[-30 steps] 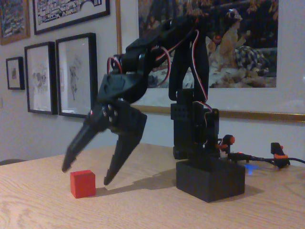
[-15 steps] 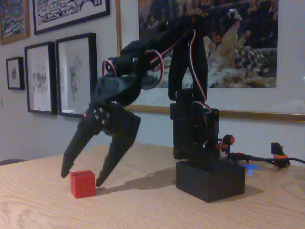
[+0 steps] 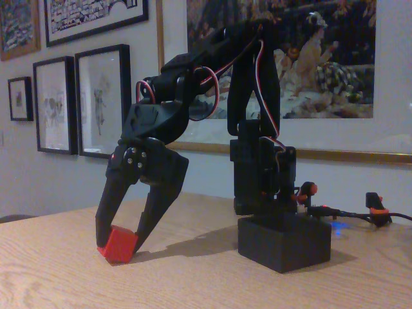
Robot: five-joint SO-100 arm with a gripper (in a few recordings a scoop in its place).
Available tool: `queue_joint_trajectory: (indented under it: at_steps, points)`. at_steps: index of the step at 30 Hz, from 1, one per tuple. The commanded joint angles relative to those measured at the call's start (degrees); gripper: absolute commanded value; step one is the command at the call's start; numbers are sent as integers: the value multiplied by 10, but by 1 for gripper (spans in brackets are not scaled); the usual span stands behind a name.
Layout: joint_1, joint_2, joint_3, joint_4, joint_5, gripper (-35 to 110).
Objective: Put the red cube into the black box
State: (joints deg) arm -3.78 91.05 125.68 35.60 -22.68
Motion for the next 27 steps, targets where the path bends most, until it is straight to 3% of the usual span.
queue_joint_trajectory:
  at_steps: [1, 7, 16, 23, 27]
  points:
    - [-11, 51, 5, 18, 8, 6]
    - [16, 235, -4, 160, 87, 6]
    - [190, 482, -66, 450, 324, 4]
    - [304, 556, 10, 506, 498, -4]
    - [343, 577, 75, 475, 532, -6]
